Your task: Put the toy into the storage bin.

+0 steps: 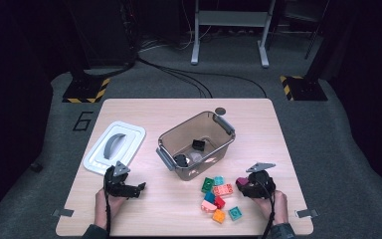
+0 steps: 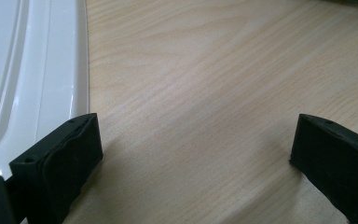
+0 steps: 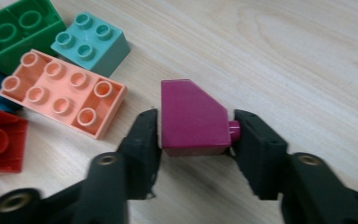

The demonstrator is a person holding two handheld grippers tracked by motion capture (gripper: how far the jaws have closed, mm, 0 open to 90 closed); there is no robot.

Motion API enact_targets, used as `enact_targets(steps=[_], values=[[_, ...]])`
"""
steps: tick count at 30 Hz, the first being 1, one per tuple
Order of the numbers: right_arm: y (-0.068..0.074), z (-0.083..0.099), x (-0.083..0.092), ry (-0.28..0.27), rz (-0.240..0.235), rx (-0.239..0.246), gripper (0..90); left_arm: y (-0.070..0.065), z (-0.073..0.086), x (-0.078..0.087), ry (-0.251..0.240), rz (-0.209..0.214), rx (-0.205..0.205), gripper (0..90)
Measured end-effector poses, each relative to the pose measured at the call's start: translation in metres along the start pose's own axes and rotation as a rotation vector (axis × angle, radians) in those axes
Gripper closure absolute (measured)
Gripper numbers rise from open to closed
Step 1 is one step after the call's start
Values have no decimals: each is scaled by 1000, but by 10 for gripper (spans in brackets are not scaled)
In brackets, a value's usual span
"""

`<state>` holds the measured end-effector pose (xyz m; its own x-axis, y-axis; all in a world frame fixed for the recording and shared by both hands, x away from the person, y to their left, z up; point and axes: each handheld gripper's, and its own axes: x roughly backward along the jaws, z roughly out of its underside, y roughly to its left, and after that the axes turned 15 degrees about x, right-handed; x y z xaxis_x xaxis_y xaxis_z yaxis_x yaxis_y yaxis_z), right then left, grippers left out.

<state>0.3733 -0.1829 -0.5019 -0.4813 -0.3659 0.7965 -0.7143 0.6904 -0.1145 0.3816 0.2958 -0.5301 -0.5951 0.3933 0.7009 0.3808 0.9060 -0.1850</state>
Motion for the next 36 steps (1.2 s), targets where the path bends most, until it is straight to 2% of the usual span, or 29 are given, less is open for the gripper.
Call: enact_targets(steps=[3, 6, 18, 24, 27, 29, 33, 36], values=[[0, -1, 1, -7, -3, -17, 473, 0, 0, 0, 0, 0, 0, 18], [0, -2, 4, -23, -4, -61, 485, 0, 0, 0, 0, -1, -3, 18], [-4, -9, 6, 24, -6, -121, 560, 0, 0, 0, 0, 0, 1, 18], [-5, -10, 3, 49, -11, -120, 521, 0, 0, 0, 0, 0, 1, 18], [-4, -10, -1, 65, -3, -122, 542, 0, 0, 0, 0, 0, 1, 18], [-5, -10, 1, 50, 3, -115, 563, 0, 0, 0, -4, 0, 2, 18], [-6, -11, 2, 68, -11, -114, 567, 0, 0, 0, 0, 0, 1, 18], [-7, -11, 3, 52, -8, -112, 569, 0, 0, 0, -7, -2, 0, 21]])
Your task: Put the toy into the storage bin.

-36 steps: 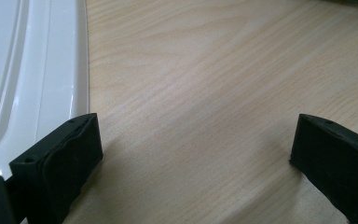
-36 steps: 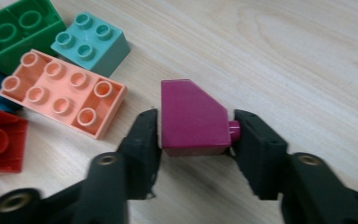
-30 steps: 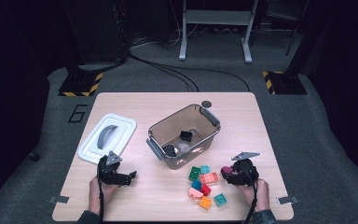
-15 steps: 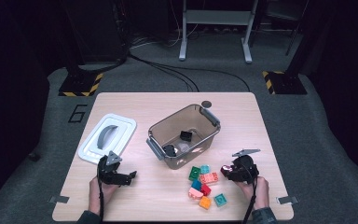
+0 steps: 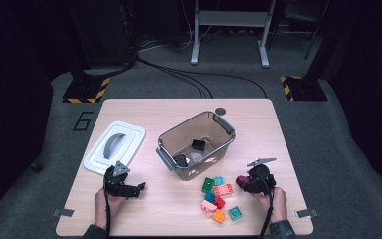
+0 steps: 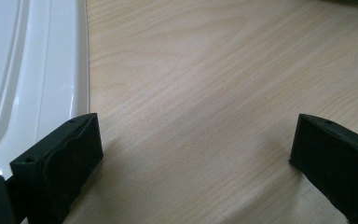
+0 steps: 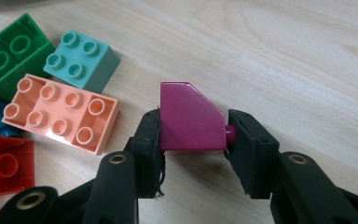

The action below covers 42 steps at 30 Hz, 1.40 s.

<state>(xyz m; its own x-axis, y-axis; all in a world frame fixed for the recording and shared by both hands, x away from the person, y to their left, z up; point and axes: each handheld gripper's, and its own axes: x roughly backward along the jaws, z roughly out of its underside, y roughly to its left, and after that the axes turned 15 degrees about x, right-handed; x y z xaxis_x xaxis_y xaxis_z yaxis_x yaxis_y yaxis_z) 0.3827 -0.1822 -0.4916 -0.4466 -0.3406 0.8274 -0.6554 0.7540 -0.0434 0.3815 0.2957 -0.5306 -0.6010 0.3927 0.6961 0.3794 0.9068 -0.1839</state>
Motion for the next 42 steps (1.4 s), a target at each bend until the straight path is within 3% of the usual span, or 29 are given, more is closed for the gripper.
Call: enact_targets(steps=[8, 24, 42], values=[[-6, -5, 12, -74, 7, -13, 569, 0, 0, 0, 0, 0, 1, 21], [-31, -39, 37, -170, 17, 2, 569, 0, -1, 0, 8, 3, -2, 21], [-47, -87, 66, -200, 56, 48, 570, 0, -1, 0, 6, 3, -1, 21]])
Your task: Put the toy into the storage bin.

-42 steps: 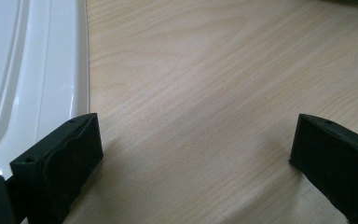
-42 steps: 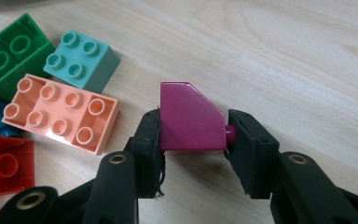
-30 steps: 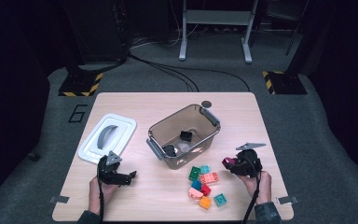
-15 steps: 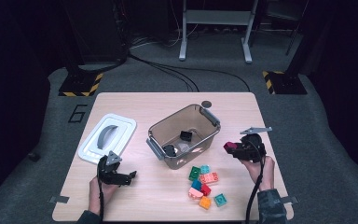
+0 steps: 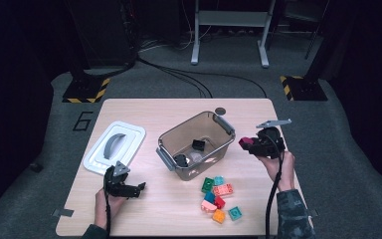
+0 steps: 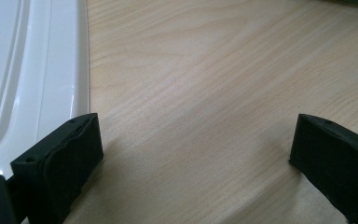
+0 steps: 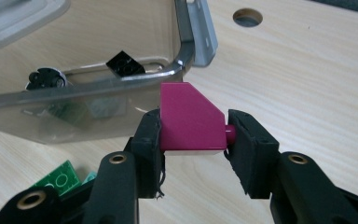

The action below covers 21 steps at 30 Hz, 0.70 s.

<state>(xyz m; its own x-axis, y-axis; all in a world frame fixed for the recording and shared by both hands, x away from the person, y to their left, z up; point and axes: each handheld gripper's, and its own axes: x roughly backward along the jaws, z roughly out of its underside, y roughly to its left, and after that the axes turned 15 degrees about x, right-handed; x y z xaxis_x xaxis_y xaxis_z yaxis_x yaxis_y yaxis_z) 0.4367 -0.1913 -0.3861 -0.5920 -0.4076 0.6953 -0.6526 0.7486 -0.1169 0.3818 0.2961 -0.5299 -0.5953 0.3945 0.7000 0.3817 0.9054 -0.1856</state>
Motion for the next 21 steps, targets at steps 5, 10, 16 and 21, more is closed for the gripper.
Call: enact_targets(steps=[5, 10, 16, 21], values=[[-4, -14, 4, -12, 11, 18, 570, 0, 0, 0, -1, 0, 1, 21], [-4, -33, 7, -25, 10, 37, 570, 0, 0, 0, -1, -1, 2, 21], [-3, -56, 4, -32, 1, 60, 569, 0, 0, 0, -1, 0, 1, 21], [1, -74, -6, -11, -21, 98, 569, 0, 0, -1, -11, -3, 1, 21]])
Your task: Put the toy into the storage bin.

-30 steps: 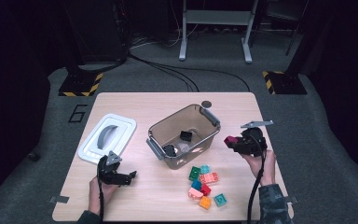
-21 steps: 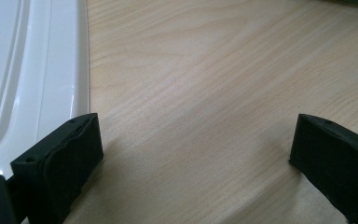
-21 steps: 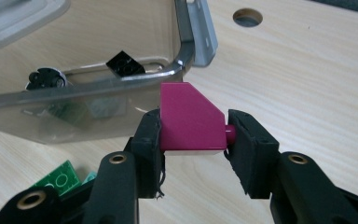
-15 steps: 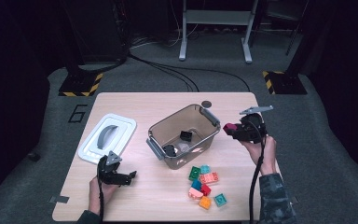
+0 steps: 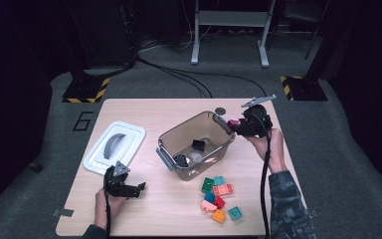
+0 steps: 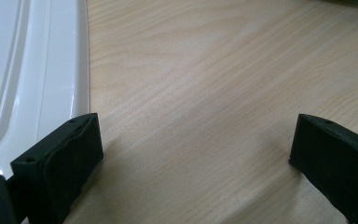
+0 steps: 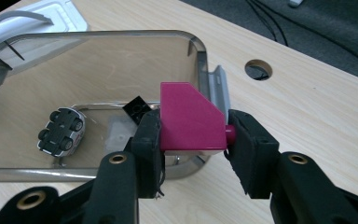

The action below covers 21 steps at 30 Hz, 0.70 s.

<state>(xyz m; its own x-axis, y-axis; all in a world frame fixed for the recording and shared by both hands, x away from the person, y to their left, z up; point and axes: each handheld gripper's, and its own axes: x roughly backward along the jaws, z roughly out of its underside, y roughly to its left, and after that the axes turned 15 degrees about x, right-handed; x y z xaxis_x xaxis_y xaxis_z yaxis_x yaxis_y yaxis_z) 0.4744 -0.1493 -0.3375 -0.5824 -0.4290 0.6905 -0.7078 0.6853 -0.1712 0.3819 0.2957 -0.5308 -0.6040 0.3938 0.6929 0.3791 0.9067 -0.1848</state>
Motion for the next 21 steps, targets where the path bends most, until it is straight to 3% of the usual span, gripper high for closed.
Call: enact_targets(steps=[8, 21], values=[[3, -11, -17, 46, -26, 26, 569, 0, 0, 0, -3, 2, -2, 22], [11, -11, -44, 149, -49, 63, 568, 0, 0, 0, -3, 1, 0, 23]])
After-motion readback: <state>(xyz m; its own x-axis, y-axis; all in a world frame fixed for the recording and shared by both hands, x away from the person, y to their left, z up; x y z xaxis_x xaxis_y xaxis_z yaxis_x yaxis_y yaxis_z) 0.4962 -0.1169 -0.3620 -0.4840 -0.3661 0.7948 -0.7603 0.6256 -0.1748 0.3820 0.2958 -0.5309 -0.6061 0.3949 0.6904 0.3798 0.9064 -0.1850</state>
